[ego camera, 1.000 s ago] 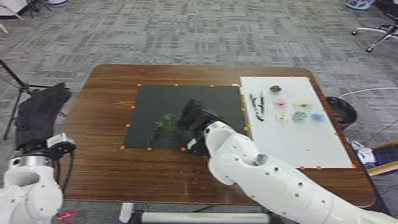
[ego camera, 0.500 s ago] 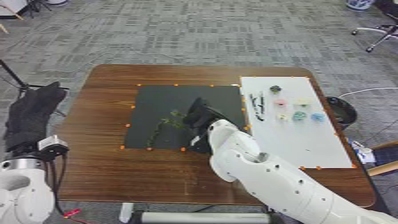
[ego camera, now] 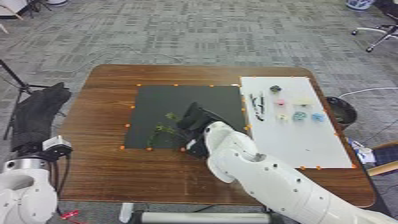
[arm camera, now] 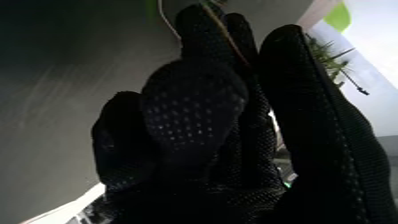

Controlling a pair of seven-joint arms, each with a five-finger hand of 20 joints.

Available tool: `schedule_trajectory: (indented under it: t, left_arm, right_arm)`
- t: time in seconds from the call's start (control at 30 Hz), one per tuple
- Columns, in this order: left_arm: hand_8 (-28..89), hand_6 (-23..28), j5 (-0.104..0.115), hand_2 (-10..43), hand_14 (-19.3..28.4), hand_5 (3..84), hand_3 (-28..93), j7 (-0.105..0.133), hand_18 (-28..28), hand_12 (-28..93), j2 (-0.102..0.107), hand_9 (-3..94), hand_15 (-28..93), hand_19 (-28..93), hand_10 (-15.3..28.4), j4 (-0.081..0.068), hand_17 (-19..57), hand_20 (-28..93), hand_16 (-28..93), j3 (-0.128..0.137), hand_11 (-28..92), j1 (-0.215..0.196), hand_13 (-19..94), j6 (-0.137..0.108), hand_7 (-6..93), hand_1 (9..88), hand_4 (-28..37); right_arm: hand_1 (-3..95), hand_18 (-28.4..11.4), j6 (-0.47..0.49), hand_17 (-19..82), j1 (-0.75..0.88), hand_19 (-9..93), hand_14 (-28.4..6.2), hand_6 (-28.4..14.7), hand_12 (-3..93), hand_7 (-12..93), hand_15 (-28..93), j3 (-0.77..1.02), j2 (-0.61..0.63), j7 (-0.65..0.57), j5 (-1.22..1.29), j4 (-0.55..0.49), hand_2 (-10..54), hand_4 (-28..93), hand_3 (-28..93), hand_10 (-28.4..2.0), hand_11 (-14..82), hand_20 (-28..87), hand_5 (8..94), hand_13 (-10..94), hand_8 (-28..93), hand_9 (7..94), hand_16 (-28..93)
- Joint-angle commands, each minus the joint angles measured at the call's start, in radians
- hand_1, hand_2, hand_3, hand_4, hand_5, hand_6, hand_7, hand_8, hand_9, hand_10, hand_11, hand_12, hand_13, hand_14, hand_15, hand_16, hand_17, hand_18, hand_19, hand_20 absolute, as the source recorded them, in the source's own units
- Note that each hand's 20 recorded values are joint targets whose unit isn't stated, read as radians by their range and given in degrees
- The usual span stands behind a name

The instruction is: Arrange flowers

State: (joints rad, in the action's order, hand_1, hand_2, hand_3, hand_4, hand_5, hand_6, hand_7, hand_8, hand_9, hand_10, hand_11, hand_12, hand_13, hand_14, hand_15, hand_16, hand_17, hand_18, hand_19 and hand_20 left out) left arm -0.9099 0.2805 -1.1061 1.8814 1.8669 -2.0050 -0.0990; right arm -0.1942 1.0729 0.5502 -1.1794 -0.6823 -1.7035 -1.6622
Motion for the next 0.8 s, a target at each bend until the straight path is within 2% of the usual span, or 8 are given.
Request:
schedule_trajectory:
  t: [0.03,0.23,0.37,0.6,0.67,0.7,0.8]
  left_arm:
    - [-9,-0.6,-0.002,5.7,17.1,53.9,70,-0.011,12.4,11,0.001,48.7,19,11,14.3,0.002,3.0,16,2,-0.013,20,0.013,35,-0.001,15.1,22.7,-28.3]
    - [-9,-0.5,-0.007,5.1,17.2,53.8,70,-0.015,12.5,11,-0.001,48.6,19,11,14.2,0.003,2.9,16,2,-0.013,20,0.014,35,0.005,15.1,23.3,-28.3]
    - [-9,-0.5,-0.006,4.6,17.2,53.8,70,-0.014,12.5,11,-0.001,48.6,19,11,14.2,0.004,2.8,17,2,-0.013,20,0.011,35,0.0,15.1,24.1,-28.3]
    - [-9,-0.5,-0.004,4.3,17.2,53.8,70,-0.018,12.6,11,0.002,48.6,19,11,14.2,0.003,2.8,17,2,-0.015,20,0.013,35,-0.002,15.2,24.4,-28.3]
    - [-9,-0.5,-0.005,4.2,17.2,53.8,70,-0.017,12.6,11,0.001,48.5,19,11,14.2,0.002,2.8,17,2,-0.018,20,0.016,35,0.001,15.3,24.5,-28.3]
    - [-9,-0.5,-0.005,4.2,17.2,53.8,70,-0.016,12.5,11,0.001,48.5,20,11,14.2,0.001,2.8,17,2,-0.019,20,0.017,35,0.004,15.3,24.5,-28.3]
    - [-9,-0.5,-0.007,4.2,17.1,53.8,70,-0.018,12.6,11,0.002,48.5,20,11,14.1,0.001,2.8,17,2,-0.02,20,0.017,35,0.007,15.4,24.6,-28.3]
  right_arm:
    - [50.4,-11.1,0.004,66,-0.033,93,-3.3,-5.0,13.4,20,51,-0.001,-0.039,-0.004,0.037,-0.003,-4.0,-9,52,-12.9,14.1,37,74.4,94,15,87.1,26]
    - [47.9,-11.0,0.012,66,-0.037,92,-3.5,-5.5,13.2,19,50,-0.001,-0.04,-0.004,0.05,-0.006,-3.9,-9,54,-13.3,13.8,37,73.3,94,14,85.5,27]
    - [47.6,-11.0,0.007,66,-0.038,92,-3.6,-5.6,13.2,19,50,0.001,-0.03,-0.003,0.051,-0.006,-4.1,-9,54,-13.4,13.8,37,72.7,94,13,85.3,27]
    - [46.3,-11.2,-0.045,65,-0.046,92,-3.6,-5.2,13.6,20,49,0.001,-0.016,0.049,0.052,-0.003,-4.5,-9,55,-13.1,14.3,37,72.0,94,13,85.0,27]
    - [42.6,-11.6,-0.027,65,-0.044,93,-3.7,-4.5,13.8,21,49,0.005,-0.013,0.053,0.066,-0.004,-1.8,-10,57,-13.3,14.2,38,70.9,94,7,83.8,28]
    - [39.8,-12.1,-0.017,64,-0.038,93,-3.8,-4.0,13.9,22,49,0.01,-0.008,0.078,0.082,-0.004,0.5,-10,58,-13.4,13.9,39,70.3,94,-2,83.1,29]
    - [35.6,-13.0,0.037,62,-0.02,93,-4.3,-4.0,13.3,22,47,0.022,-0.008,0.092,0.104,-0.002,5.3,-10,58,-13.9,12.4,41,68.0,94,-7,80.0,30]
